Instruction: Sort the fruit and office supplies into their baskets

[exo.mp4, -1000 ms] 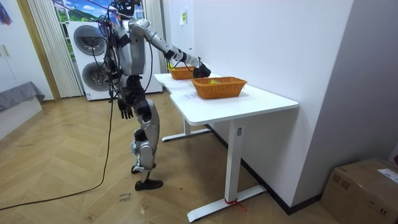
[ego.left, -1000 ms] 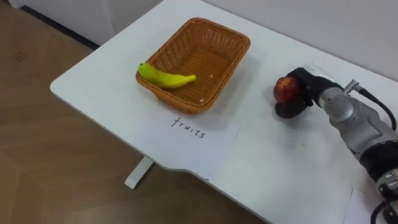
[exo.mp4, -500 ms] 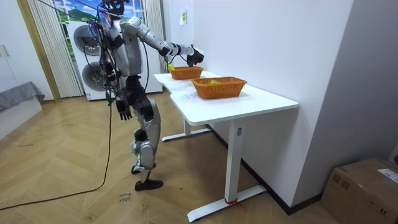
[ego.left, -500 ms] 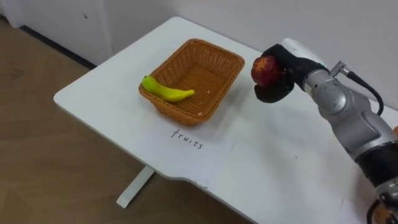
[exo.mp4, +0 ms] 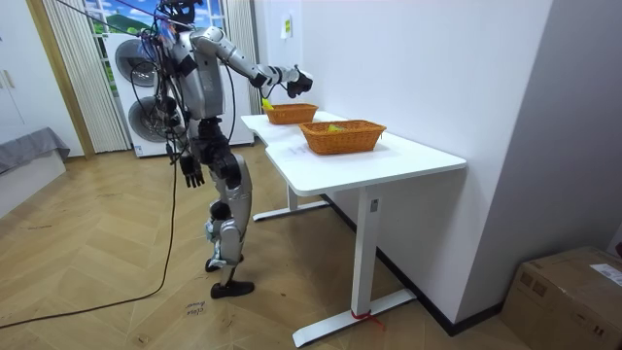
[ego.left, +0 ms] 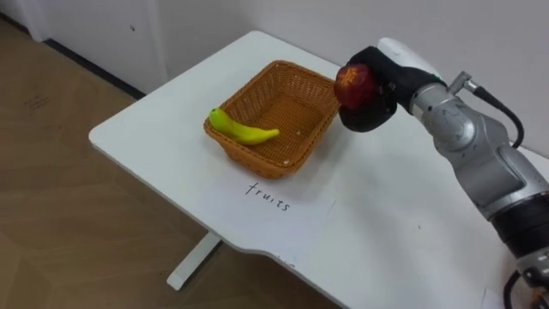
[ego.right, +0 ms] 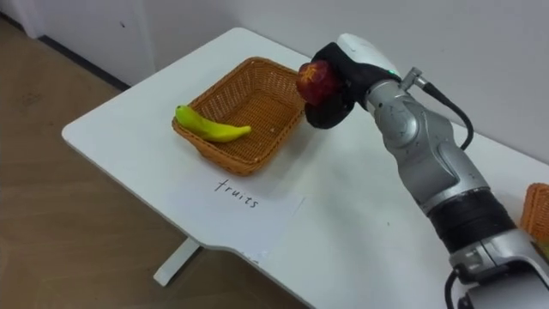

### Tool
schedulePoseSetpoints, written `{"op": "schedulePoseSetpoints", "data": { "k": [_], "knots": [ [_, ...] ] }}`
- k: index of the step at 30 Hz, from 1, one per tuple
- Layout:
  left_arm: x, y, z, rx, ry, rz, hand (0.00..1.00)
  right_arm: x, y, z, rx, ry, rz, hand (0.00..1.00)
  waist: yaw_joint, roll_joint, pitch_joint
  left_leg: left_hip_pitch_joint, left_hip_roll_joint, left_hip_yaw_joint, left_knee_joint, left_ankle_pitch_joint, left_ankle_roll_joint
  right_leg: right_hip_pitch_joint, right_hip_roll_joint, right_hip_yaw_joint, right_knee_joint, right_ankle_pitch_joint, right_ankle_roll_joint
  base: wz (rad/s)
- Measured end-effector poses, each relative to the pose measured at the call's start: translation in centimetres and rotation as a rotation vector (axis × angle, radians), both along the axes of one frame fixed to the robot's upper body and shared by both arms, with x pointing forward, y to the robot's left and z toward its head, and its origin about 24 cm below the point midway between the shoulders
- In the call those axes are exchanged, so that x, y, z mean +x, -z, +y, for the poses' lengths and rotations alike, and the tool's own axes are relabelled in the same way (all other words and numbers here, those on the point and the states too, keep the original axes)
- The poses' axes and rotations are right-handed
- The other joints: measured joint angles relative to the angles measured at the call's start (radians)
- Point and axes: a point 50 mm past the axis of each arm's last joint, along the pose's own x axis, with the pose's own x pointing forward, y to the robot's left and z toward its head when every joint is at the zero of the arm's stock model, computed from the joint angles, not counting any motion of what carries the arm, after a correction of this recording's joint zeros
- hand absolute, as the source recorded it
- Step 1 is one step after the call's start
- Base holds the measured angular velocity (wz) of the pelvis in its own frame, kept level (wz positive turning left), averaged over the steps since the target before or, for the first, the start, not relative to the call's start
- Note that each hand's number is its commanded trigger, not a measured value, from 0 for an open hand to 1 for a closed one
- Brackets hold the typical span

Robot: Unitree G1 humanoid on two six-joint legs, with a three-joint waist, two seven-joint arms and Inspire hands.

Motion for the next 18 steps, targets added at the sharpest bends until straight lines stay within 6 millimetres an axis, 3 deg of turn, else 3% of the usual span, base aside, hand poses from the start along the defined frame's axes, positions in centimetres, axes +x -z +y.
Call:
{"op": "schedulePoseSetpoints", "data": {
  "k": [7,18],
  "knots": [
    [-1.3,-0.1,0.3,0.005,-0.022,0.042,0.00,0.0,0.0,-0.1,-0.007,0.015,0.006,1.00,0.024,-0.002,-0.0042,0.002,-0.003,-0.004,-0.010,0.000,0.000,0.009,0.000,-0.002,0.000,-0.001,0.002,0.01],
    [-2.9,0.0,0.1,-0.024,-0.032,0.090,0.00,0.0,0.2,0.5,0.010,0.004,0.010,1.00,0.032,-0.008,-0.0082,0.007,-0.006,-0.018,-0.005,0.001,-0.002,0.024,-0.001,-0.024,0.000,-0.004,0.004,0.05]
  ]
}}
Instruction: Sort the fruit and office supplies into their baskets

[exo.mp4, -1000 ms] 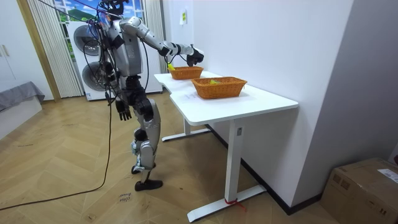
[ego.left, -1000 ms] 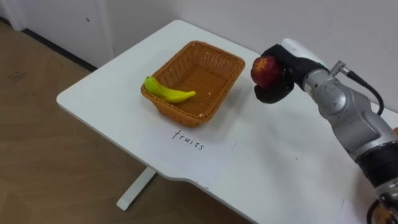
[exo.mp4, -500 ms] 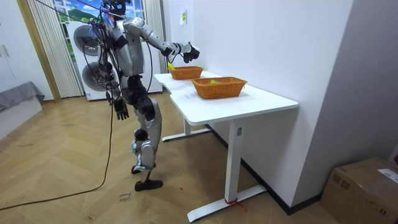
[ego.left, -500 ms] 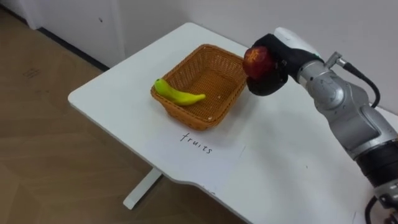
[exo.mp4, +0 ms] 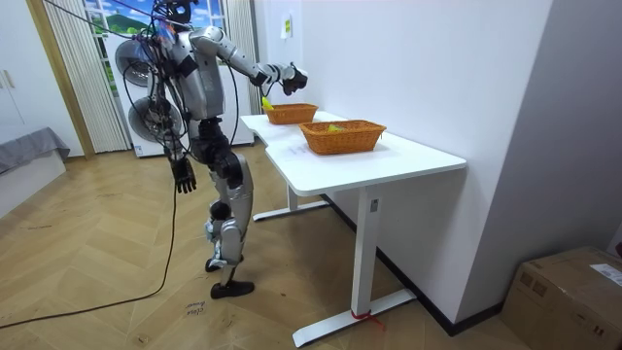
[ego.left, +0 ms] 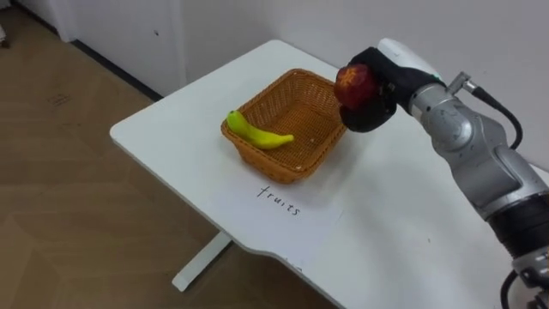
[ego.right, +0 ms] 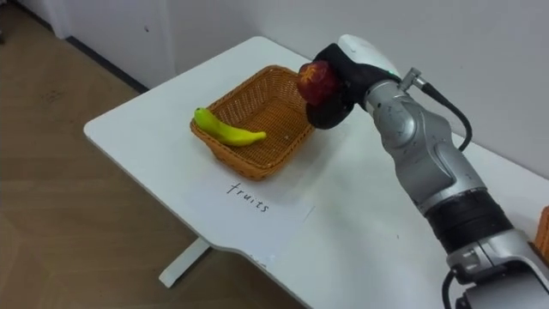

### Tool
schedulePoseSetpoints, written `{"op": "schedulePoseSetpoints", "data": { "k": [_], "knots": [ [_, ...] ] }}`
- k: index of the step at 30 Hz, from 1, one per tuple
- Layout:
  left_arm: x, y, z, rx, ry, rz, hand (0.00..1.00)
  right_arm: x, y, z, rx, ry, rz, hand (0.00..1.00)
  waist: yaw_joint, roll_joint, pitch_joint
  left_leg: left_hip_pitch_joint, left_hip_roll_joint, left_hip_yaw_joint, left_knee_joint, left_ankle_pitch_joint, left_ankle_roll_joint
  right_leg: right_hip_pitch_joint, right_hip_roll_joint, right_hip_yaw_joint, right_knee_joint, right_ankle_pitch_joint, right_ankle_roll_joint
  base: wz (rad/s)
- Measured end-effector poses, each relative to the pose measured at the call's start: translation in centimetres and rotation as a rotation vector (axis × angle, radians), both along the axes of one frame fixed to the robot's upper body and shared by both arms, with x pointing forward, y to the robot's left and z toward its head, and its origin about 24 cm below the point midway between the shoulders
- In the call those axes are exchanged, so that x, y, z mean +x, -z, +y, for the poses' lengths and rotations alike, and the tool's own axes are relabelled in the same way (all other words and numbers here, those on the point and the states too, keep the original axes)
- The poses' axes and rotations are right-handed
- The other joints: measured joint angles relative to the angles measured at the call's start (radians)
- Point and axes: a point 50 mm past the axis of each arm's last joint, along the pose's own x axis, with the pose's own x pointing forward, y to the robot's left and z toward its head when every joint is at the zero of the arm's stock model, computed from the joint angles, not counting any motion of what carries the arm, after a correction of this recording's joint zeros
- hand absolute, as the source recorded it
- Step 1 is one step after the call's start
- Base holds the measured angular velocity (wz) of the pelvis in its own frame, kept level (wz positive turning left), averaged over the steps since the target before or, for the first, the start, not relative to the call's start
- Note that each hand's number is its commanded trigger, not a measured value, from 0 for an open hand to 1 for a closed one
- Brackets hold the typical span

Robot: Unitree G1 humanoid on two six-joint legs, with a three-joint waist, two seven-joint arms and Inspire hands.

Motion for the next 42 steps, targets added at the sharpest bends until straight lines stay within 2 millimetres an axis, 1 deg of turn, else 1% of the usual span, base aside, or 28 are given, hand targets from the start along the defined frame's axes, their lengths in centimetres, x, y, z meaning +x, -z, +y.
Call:
{"op": "schedulePoseSetpoints", "data": {
  "k": [2,3,6,7,9,10,11,15,19,22,23,26,27,28,29,30,31,32,34,37,41,42],
  "knots": [
    [0.0,0.0,0.0,0.002,-0.001,0.002,0.00,0.0,0.2,0.2,0.009,0.005,0.015,1.00,0.013,0.001,0.0009,0.001,0.001,-0.001,0.002,0.000,0.000,0.001,-0.001,0.000,0.000,0.000,0.000,0.00],
    [0.0,0.0,0.0,0.003,-0.001,0.002,0.00,0.0,0.3,0.2,0.012,0.005,0.021,1.00,0.014,0.001,0.0014,0.001,0.001,-0.002,0.003,0.000,0.000,0.002,-0.001,-0.001,0.000,0.000,0.000,0.07],
    [0.0,0.0,0.0,0.005,-0.001,0.003,0.00,0.0,0.5,0.6,0.017,-0.003,0.036,1.00,0.017,-0.001,0.0066,0.002,-0.005,-0.014,0.006,0.000,0.001,0.009,-0.006,-0.004,0.000,-0.006,0.006,0.12],
    [-0.1,0.0,0.1,0.005,-0.001,0.004,0.00,0.0,0.6,0.6,0.018,-0.005,0.040,1.00,0.020,-0.002,0.0114,0.004,-0.015,-0.027,0.007,0.001,0.003,0.014,-0.010,-0.009,0.000,-0.010,0.009,0.19],
    [-0.3,0.0,0.1,0.006,-0.002,0.009,0.00,0.0,0.7,0.5,0.018,-0.003,0.045,1.00,0.018,-0.006,0.0131,0.007,-0.019,-0.035,0.007,0.001,0.005,0.016,-0.015,-0.016,0.000,-0.013,0.012,0.16],
    [-0.5,-0.1,0.2,0.008,-0.002,0.014,0.00,0.0,0.8,0.6,0.020,-0.004,0.048,1.00,0.023,-0.008,0.0140,0.007,-0.021,-0.039,0.008,0.001,0.006,0.018,-0.015,-0.018,0.000,-0.015,0.014,0.08],
    [-0.7,-0.1,0.3,0.009,-0.002,0.018,0.00,0.0,0.8,0.6,0.026,-0.005,0.050,1.00,0.034,-0.009,0.0145,0.007,-0.024,-0.042,0.008,0.001,0.006,0.019,-0.016,-0.022,0.000,-0.015,0.015,0.07],
    [-0.6,-0.2,0.3,0.012,0.007,0.010,0.00,-0.1,1.0,0.5,0.027,0.000,0.059,1.00,0.045,-0.009,0.0147,0.005,-0.031,-0.063,0.011,0.001,0.007,0.018,-0.017,-0.030,-0.001,-0.017,0.018,0.15],
    [-1.0,-0.3,0.2,0.014,0.014,0.019,0.00,-0.6,2.1,0.2,0.026,0.009,0.088,1.00,0.067,-0.008,0.0152,-0.003,-0.034,-0.077,0.011,0.001,0.006,0.018,-0.015,-0.036,-0.001,-0.017,0.018,0.11],
    [-1.3,-0.3,0.2,0.016,0.019,0.025,0.00,-0.9,2.8,-0.1,0.011,0.016,0.106,1.00,0.073,-0.005,0.0165,-0.010,-0.035,-0.089,0.013,0.001,0.006,0.015,-0.015,-0.044,-0.001,-0.017,0.019,0.12],
    [-1.4,-0.3,0.1,0.019,0.024,0.025,0.00,-1.0,2.9,-0.1,0.006,0.017,0.106,1.00,0.075,-0.004,0.0175,-0.013,-0.035,-0.091,0.013,0.001,0.006,0.015,-0.015,-0.048,0.000,-0.017,0.019,0.08],
    [-1.7,-0.4,0.3,0.024,0.009,0.028,0.00,-1.0,3.0,-0.2,0.006,0.024,0.110,1.00,0.078,-0.002,0.0170,-0.022,-0.037,-0.095,0.014,0.002,0.005,0.015,-0.015,-0.057,-0.001,-0.017,0.019,0.06],
    [-1.7,-0.4,0.3,0.025,0.006,0.028,0.00,-0.9,3.1,-0.3,0.005,0.027,0.113,0.93,0.079,-0.002,0.0169,-0.023,-0.038,-0.096,0.014,0.002,0.005,0.015,-0.015,-0.058,-0.001,-0.017,0.019,0.06],
    [-1.7,-0.4,0.4,0.027,0.001,0.027,0.00,-0.9,3.2,-0.4,0.003,0.034,0.117,0.70,0.084,-0.002,0.0169,-0.024,-0.038,-0.097,0.013,0.002,0.005,0.014,-0.015,-0.059,-0.001,-0.017,0.019,0.04],
    [-1.7,-0.4,0.4,0.027,-0.002,0.026,0.00,-0.9,3.4,-0.6,0.002,0.042,0.121,0.55,0.087,-0.002,0.0168,-0.025,-0.039,-0.098,0.013,0.001,0.005,0.014,-0.015,-0.060,-0.001,-0.017,0.019,0.03],
    [-1.7,-0.4,0.4,0.028,-0.006,0.026,0.00,-0.9,3.4,-0.6,0.001,0.044,0.123,0.07,0.088,-0.002,0.0168,-0.025,-0.039,-0.099,0.013,0.001,0.005,0.014,-0.015,-0.060,-0.001,-0.017,0.019,0.05],
    [-1.8,-0.4,0.4,0.029,-0.008,0.026,0.00,-0.9,3.4,-0.6,0.001,0.045,0.123,0.00,0.089,-0.005,0.0144,-0.027,-0.042,-0.103,0.013,0.001,0.005,0.014,-0.015,-0.064,-0.001,-0.017,0.019,0.09],
    [-1.8,-0.4,0.4,0.031,-0.009,0.026,0.00,-0.9,3.4,-0.7,0.001,0.046,0.123,0.00,0.089,-0.006,0.0141,-0.028,-0.043,-0.108,0.014,0.001,0.005,0.015,-0.015,-0.072,-0.001,-0.017,0.019,0.11],
    [-1.8,-0.4,0.4,0.033,-0.008,0.026,0.00,-0.9,3.5,-0.7,0.000,0.050,0.122,0.00,0.091,-0.003,0.0146,-0.029,-0.046,-0.117,0.018,0.002,0.005,0.017,-0.015,-0.074,-0.002,-0.017,0.019,0.15],
    [-1.7,-0.4,0.4,0.033,-0.005,0.026,0.00,-0.9,3.8,-1.1,-0.001,0.071,0.120,0.00,0.099,-0.001,0.0130,-0.036,-0.049,-0.127,0.034,0.001,0.005,0.017,-0.015,-0.079,-0.002,-0.017,0.019,0.13],
    [-1.8,-0.4,0.4,0.041,-0.006,0.027,0.00,-0.9,4.7,-2.0,-0.007,0.119,0.139,0.00,0.118,0.009,0.0115,-0.041,-0.050,-0.129,0.033,0.001,0.005,0.016,-0.017,-0.077,-0.002,-0.017,0.019,0.02],
    [-1.8,-0.4,0.4,0.045,-0.007,0.027,0.00,-0.9,4.7,-2.0,-0.007,0.121,0.140,0.00,0.120,0.007,0.0099,-0.043,-0.051,-0.129,0.033,0.002,0.004,0.017,-0.017,-0.078,-0.002,-0.017,0.019,0.00]
  ]
}}
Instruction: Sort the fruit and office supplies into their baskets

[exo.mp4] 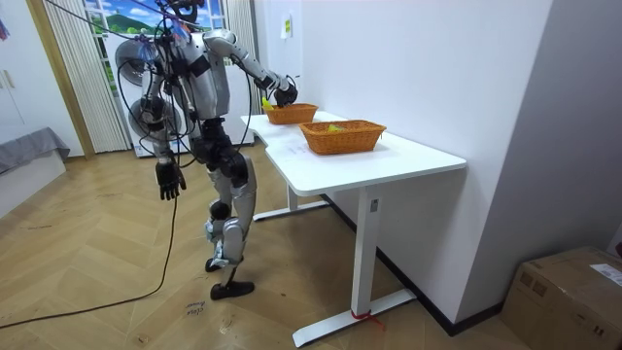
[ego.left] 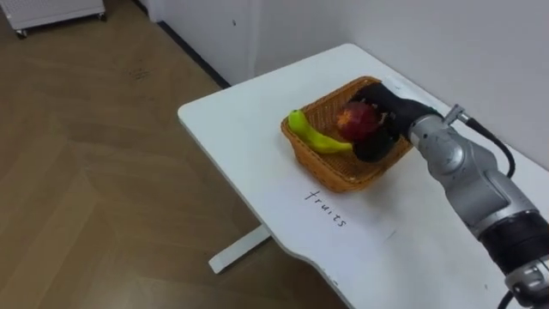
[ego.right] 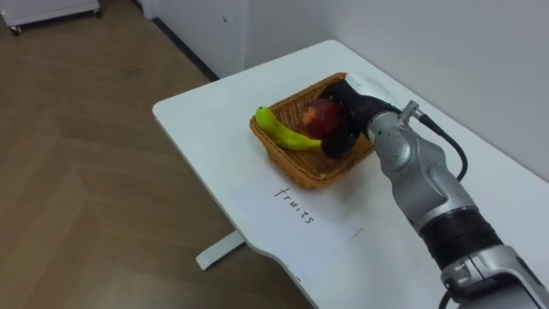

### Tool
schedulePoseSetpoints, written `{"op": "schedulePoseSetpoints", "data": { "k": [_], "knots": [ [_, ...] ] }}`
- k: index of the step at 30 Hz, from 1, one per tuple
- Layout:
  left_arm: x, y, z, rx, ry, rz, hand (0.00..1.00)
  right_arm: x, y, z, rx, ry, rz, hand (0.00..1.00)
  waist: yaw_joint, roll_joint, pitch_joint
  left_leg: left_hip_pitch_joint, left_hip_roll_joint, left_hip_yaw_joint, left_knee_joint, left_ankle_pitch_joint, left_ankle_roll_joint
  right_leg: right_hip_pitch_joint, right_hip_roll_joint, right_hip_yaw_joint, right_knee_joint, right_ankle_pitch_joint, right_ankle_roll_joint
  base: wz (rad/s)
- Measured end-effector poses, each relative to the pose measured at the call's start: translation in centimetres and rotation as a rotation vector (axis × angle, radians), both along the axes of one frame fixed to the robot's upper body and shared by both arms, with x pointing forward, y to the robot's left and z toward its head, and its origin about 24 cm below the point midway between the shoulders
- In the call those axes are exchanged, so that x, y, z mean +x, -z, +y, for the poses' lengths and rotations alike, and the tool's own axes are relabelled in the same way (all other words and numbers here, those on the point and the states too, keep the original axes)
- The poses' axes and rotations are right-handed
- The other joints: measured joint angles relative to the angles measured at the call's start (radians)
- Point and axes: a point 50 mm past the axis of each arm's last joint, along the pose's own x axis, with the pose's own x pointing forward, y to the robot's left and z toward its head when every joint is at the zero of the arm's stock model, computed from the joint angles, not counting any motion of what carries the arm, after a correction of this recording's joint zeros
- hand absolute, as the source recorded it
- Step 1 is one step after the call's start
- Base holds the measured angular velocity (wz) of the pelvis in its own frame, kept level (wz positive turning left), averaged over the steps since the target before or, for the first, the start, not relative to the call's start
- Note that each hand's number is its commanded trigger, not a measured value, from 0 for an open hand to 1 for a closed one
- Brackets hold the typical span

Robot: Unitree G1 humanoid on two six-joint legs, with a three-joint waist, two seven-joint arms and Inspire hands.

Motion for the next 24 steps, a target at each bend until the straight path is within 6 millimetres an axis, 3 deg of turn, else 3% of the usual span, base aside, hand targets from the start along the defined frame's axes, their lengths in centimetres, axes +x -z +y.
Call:
{"op": "schedulePoseSetpoints", "data": {
  "k": [8,14,24],
  "knots": [
    [-0.5,-0.1,0.1,0.012,-0.008,0.006,0.00,0.0,0.4,-0.9,-0.013,0.040,-0.013,0.00,0.003,-0.010,-0.0077,-0.002,-0.001,-0.003,0.001,0.003,-0.004,0.002,0.001,-0.005,0.000,-0.001,0.001,0.00],
    [-0.4,-0.1,0.1,0.008,-0.005,0.000,0.00,-0.1,0.7,-1.4,-0.017,0.059,-0.016,0.00,0.002,-0.026,-0.0022,-0.010,0.000,0.001,0.008,0.003,-0.004,-0.001,0.003,-0.004,-0.010,-0.001,0.001,-0.01],
    [-0.1,-0.2,0.4,0.010,0.000,-0.005,0.00,0.0,0.6,-1.4,-0.019,0.055,-0.022,0.00,0.000,-0.022,0.0016,-0.008,0.001,0.008,0.008,0.002,-0.002,-0.003,0.003,0.005,-0.024,-0.001,0.002,0.00]
  ]
}}
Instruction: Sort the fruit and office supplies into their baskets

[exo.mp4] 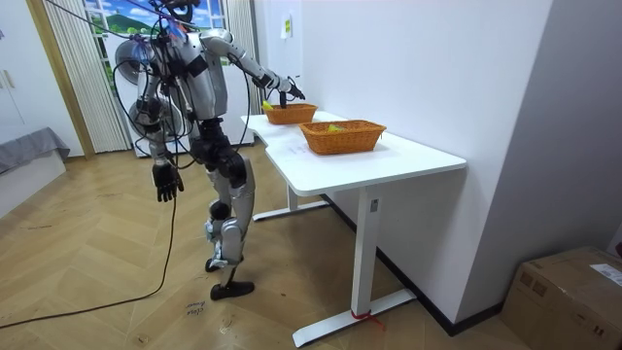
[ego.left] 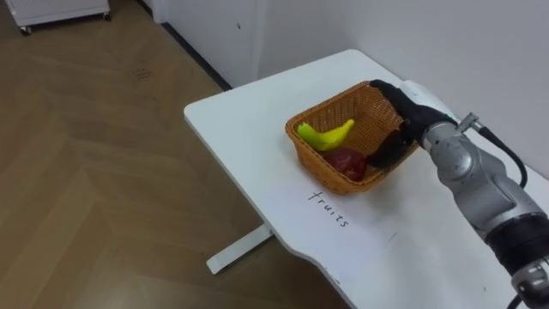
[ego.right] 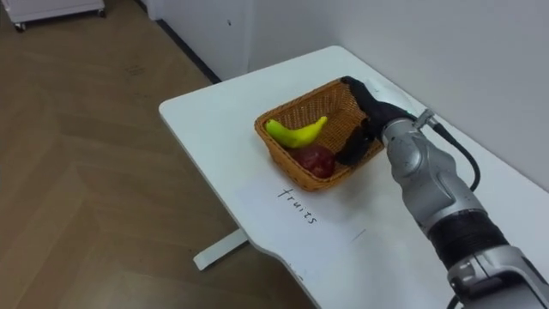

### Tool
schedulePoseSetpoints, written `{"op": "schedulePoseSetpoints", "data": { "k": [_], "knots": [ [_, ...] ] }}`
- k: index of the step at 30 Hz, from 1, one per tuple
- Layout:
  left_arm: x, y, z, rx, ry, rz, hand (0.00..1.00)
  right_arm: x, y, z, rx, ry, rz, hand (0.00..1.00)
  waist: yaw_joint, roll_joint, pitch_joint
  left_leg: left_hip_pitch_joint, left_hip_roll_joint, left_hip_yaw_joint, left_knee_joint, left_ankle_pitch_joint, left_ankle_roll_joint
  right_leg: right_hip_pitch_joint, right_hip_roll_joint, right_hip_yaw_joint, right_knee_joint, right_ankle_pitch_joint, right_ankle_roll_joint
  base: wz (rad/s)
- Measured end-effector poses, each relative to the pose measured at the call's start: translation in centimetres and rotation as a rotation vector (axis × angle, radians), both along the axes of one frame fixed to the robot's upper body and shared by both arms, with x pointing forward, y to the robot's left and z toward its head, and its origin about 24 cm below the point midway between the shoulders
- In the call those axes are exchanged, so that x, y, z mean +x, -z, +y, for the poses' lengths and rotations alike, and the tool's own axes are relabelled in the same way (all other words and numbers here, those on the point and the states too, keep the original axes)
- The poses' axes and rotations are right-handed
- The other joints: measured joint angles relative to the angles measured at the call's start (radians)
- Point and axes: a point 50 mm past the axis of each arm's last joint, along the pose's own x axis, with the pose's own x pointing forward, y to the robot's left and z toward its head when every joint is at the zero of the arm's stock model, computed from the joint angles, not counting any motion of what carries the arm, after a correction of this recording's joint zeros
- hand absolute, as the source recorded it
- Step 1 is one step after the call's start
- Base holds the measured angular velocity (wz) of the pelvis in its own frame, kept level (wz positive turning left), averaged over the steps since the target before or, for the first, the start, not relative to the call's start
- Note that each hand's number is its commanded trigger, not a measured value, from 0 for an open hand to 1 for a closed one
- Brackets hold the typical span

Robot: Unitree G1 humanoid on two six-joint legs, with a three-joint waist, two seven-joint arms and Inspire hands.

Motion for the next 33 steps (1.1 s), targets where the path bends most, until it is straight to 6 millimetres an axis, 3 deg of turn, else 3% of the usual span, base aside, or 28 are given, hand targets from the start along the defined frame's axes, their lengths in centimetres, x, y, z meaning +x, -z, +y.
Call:
{"op": "schedulePoseSetpoints", "data": {
  "k": [9,13,19,24,27,33],
  "knots": [
    [0.5,0.0,0.0,0.003,0.004,-0.014,0.00,0.0,0.0,0.0,-0.001,-0.001,-0.002,0.00,-0.001,0.014,0.0053,-0.001,0.001,-0.001,-0.004,0.000,0.001,-0.001,0.000,0.017,0.009,0.000,0.000,0.00],
    [0.5,0.0,0.0,0.004,0.005,-0.017,0.00,0.0,-0.1,-0.2,-0.006,0.001,-0.003,0.00,-0.002,0.018,0.0016,0.006,0.001,0.000,-0.004,0.000,0.001,0.000,-0.001,0.019,0.011,0.000,0.000,0.00],
    [0.5,0.0,0.0,0.006,0.005,-0.016,0.00,0.1,-0.8,0.3,-0.008,-0.021,-0.031,0.00,-0.020,0.020,-0.0114,0.016,0.002,0.000,-0.011,0.001,0.001,0.002,-0.002,0.022,0.012,0.000,0.000,-0.01],
    [0.6,0.0,-0.1,0.003,0.002,-0.020,0.00,0.1,-0.9,0.2,-0.004,-0.021,-0.035,0.00,-0.032,0.021,-0.0122,0.031,0.005,0.014,-0.020,0.001,0.002,0.007,-0.003,0.040,0.014,0.000,0.000,-0.08],
    [0.5,0.1,-0.1,0.001,0.004,-0.017,0.00,0.2,-1.5,0.5,0.021,-0.031,-0.059,0.00,-0.059,0.020,-0.0115,0.035,0.007,0.026,-0.029,0.003,0.005,0.015,-0.004,0.047,0.014,0.000,0.000,-0.06],
    [1.0,0.1,-0.3,-0.001,0.013,-0.038,0.00,0.5,-5.2,0.5,0.168,-0.018,-0.219,0.00,-0.119,0.018,-0.0099,0.043,0.013,0.048,-0.032,0.003,0.005,0.002,-0.003,0.065,0.012,0.001,0.000,-0.10]
  ]
}}
